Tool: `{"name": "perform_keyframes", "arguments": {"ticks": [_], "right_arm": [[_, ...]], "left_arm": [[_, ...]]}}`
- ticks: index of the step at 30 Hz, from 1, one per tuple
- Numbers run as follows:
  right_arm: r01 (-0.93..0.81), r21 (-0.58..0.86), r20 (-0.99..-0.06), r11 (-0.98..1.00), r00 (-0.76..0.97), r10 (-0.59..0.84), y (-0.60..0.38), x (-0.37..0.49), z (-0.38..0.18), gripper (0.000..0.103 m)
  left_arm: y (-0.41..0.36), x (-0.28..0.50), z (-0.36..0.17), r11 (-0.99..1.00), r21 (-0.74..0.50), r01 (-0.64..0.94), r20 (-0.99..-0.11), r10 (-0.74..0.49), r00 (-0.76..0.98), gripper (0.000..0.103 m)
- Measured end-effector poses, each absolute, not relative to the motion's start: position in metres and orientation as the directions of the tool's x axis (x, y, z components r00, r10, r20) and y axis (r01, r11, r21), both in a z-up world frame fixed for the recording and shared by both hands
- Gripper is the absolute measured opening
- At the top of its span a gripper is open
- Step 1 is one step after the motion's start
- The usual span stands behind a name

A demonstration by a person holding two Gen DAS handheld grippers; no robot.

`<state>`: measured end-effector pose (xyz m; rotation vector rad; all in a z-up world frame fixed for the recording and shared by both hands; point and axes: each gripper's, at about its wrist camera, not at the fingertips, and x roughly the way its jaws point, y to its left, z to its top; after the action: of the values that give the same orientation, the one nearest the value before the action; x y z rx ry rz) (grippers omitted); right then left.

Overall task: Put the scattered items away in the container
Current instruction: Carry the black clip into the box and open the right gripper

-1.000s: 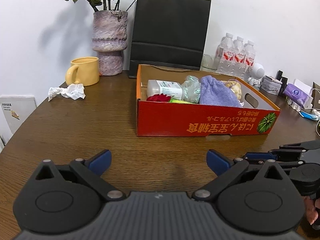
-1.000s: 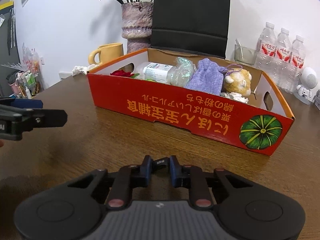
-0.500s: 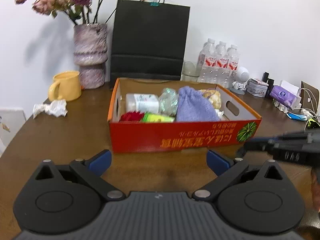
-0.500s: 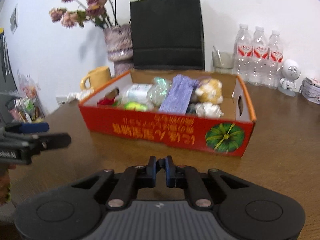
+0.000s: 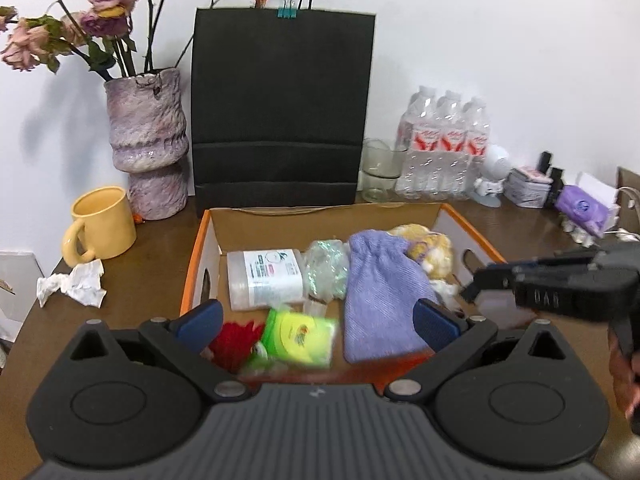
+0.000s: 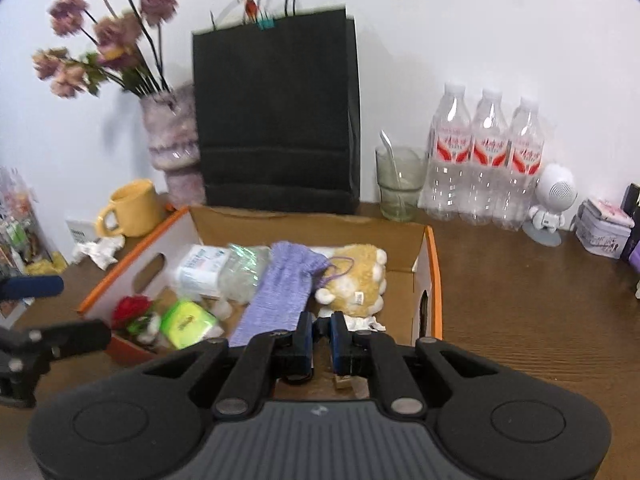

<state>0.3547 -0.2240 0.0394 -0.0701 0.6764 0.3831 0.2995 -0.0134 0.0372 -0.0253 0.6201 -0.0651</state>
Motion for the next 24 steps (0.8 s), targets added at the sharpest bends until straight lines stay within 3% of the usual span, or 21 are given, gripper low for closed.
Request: {"name": "perform_keyframes", "arguments": {"ticks": [7,9,10,11,12,13,14,24], "right_arm": [[-0.363,0.048,-0.679,0.931,0.672,0.297,-0.209,0.375,0.02,0.009],[-0.351,0.046,-0.685,0.935,0.67,0.285,-0.209,0.377,0.019,0.013],[-0.342,0.047,-0.688,0.939,0.671,0.279,-0.21,0.378,0.02,0.022],[-0.336,0.048,-0.69,0.941,0.669,0.275,-0.211,0.378,0.021,0.044],[-0.334,0.052,-0.692,0.941,0.668,0.275,-0.212,0.378,0.022,0.059],[-0.334,0.055,-0.689,0.941,0.669,0.278,-0.212,0.377,0.024,0.085],[-0.334,0.053,-0.68,0.941,0.679,0.279,-0.213,0.374,0.026,0.093],[-0.324,0.017,-0.665,0.946,0.702,0.253,-0.213,0.352,0.052,0.103]], "left_arm": [[-0.011,0.336,0.014,0.998,-0.051,-0.029,-0.647,-0.011,0.762,0.103],[-0.008,0.335,0.012,0.998,-0.051,-0.031,-0.647,-0.01,0.762,0.103],[-0.008,0.333,0.011,0.998,-0.048,-0.032,-0.647,-0.007,0.763,0.103],[-0.008,0.333,0.012,0.998,-0.046,-0.032,-0.646,-0.005,0.763,0.103],[-0.007,0.332,0.012,0.999,-0.044,-0.032,-0.645,-0.004,0.764,0.103],[-0.007,0.331,0.013,0.999,-0.042,-0.031,-0.643,-0.003,0.766,0.103],[-0.007,0.33,0.014,0.999,-0.04,-0.031,-0.641,-0.002,0.767,0.103],[-0.01,0.308,0.033,0.999,-0.034,-0.023,-0.603,-0.003,0.798,0.103]]}}
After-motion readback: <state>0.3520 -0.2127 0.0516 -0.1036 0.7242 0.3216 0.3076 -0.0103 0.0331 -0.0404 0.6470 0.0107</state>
